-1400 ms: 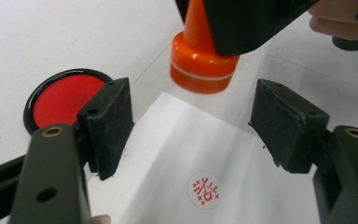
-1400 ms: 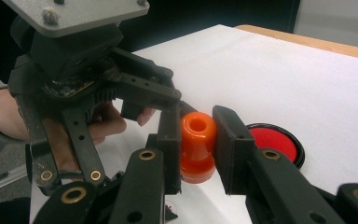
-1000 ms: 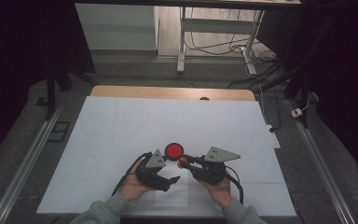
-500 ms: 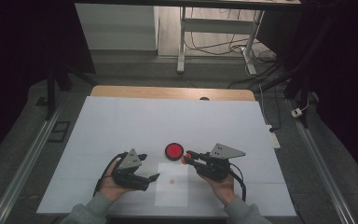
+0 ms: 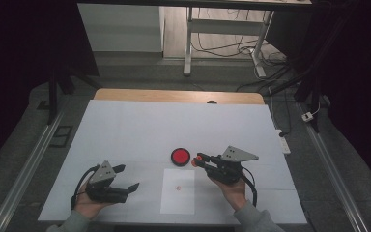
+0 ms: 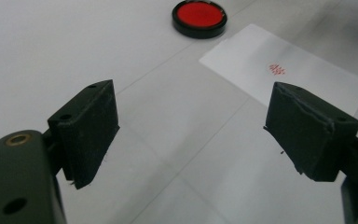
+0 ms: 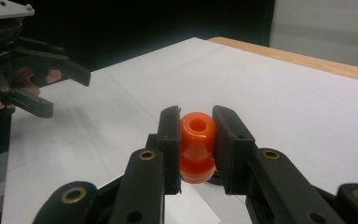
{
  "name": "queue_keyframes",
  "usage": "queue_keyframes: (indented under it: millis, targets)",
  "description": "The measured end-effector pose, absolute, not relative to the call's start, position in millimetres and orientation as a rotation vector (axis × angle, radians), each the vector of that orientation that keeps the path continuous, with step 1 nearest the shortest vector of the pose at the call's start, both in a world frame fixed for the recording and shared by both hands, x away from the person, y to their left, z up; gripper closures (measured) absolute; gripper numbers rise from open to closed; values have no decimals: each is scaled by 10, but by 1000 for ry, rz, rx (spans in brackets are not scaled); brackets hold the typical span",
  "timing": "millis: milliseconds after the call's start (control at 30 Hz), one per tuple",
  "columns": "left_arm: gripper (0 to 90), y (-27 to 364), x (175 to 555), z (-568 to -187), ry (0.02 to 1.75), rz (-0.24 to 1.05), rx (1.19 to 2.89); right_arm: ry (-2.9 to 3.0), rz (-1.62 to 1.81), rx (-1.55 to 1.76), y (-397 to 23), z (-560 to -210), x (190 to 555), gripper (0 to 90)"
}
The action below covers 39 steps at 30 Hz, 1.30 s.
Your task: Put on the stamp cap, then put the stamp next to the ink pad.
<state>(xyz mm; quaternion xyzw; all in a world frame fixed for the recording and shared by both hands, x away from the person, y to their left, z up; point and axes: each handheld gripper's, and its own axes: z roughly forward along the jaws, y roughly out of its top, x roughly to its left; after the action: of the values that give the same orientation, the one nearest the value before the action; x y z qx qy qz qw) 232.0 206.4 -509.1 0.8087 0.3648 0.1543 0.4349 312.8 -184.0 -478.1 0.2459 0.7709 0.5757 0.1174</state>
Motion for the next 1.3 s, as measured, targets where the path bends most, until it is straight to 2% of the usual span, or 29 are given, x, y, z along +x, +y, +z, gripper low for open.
queue_keyframes:
  millis: [567, 1300]
  targets:
    - [173, 2203, 2345, -5126, 938, 367, 2008, 2227, 1663, 746, -1909, -4763, 3198, 727]
    - [172, 2180, 2381, -5163, 946, 343, 2033, 2212, 1539, 848, -1883, -4915, 3558, 726]
